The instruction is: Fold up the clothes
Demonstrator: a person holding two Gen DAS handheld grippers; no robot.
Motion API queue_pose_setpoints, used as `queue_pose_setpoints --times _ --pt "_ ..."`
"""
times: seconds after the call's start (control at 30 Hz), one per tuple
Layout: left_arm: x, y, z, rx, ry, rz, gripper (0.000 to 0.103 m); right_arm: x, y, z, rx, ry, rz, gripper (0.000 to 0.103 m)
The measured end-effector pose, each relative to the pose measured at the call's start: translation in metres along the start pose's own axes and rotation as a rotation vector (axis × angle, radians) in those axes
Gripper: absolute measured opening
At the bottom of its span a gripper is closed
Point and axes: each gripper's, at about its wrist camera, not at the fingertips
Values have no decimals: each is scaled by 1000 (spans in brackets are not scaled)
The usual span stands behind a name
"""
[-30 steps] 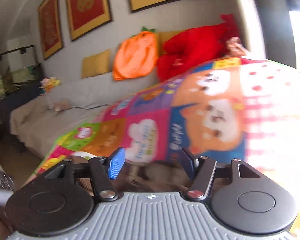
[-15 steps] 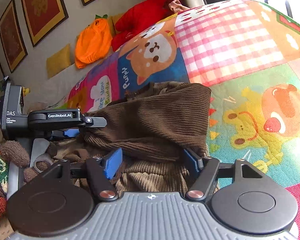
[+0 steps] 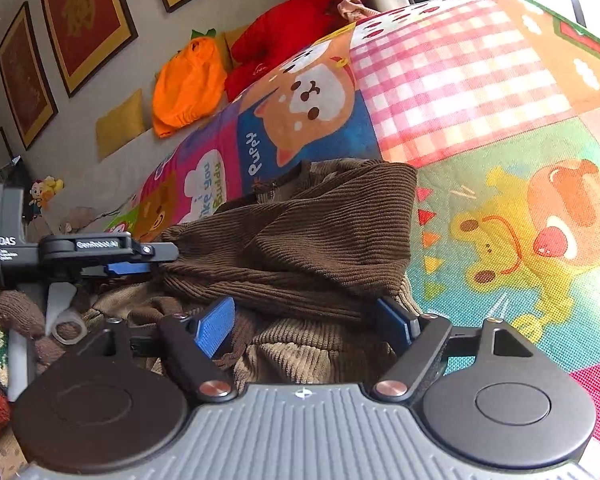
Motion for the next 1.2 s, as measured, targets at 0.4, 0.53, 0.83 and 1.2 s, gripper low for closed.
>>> queue_pose_setpoints --times 0.4,0.53,0.83,1.2 --pt "82 150 -8 839 -293 -105 98 1 2 0 12 6 3 84" --pt "71 167 -13 819 -315 -184 77 0 1 0 2 7 -3 84" --pt "65 53 -42 36 -365 -313 15 1 0 1 -16 7 -12 85" --pt "-7 -108 20 -435 -46 258 55 2 -5 1 -50 -1 -12 85"
Point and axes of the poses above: each gripper's, at about its wrist camera, not at the fingertips, and x roughly against the way its jaws point, y to its left, z to its underside, and after that the axes turned 6 degrees about z, right-handed
